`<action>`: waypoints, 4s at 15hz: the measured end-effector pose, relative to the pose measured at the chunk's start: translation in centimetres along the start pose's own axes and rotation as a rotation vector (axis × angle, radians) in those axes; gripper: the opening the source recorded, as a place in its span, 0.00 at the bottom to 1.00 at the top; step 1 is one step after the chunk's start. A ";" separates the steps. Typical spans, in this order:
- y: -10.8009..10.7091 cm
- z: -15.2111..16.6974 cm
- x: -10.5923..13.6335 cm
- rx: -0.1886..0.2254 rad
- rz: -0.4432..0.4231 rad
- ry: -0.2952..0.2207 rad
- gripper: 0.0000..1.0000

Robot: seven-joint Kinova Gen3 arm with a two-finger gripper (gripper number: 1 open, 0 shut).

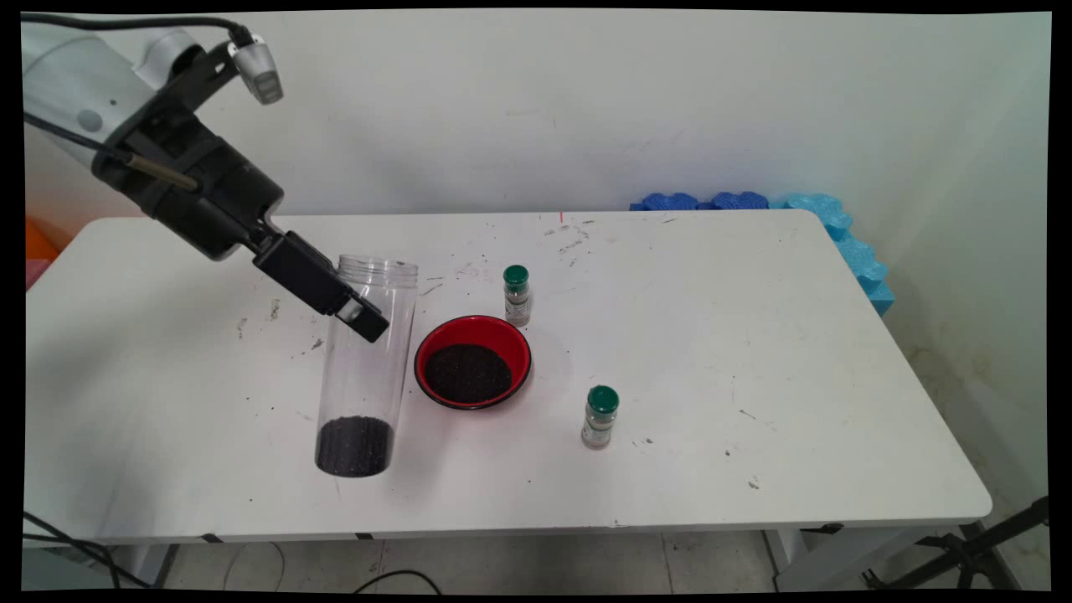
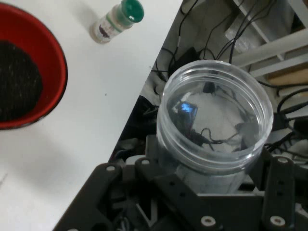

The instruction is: Pour the black seasoning powder in the red bowl

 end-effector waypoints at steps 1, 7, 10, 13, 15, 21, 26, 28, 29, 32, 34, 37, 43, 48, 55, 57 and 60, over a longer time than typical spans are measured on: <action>-0.2 0.1 -0.1 -0.001 -0.044 0.000 0.00; -1.2 0.6 -0.3 -0.006 -0.231 0.008 0.00; -2.0 0.9 -0.4 -0.009 -0.373 0.017 0.00; -2.6 1.4 -0.4 -0.020 -0.540 0.036 0.00; -3.0 1.6 -0.3 -0.028 -0.627 0.046 0.00; -3.9 2.4 0.0 -0.053 -0.863 0.070 0.00; -4.5 3.1 0.4 -0.082 -1.039 0.083 0.00; -4.7 3.3 0.6 -0.094 -1.098 0.088 0.00; -4.7 3.4 0.7 -0.099 -1.122 0.090 0.00; -5.0 3.7 1.0 -0.129 -1.232 0.100 0.00; -5.3 4.0 1.2 -0.155 -1.317 0.108 0.00; -5.5 4.4 1.6 -0.185 -1.424 0.104 0.00; -6.0 5.0 2.1 -0.247 -1.618 0.093 0.00; -6.4 5.4 2.4 -0.309 -1.770 0.087 0.00; -6.5 5.6 2.6 -0.365 -1.906 0.071 0.00; -6.5 5.7 2.6 -0.379 -1.943 0.064 0.00; -6.5 5.7 2.6 -0.393 -1.980 0.055 0.00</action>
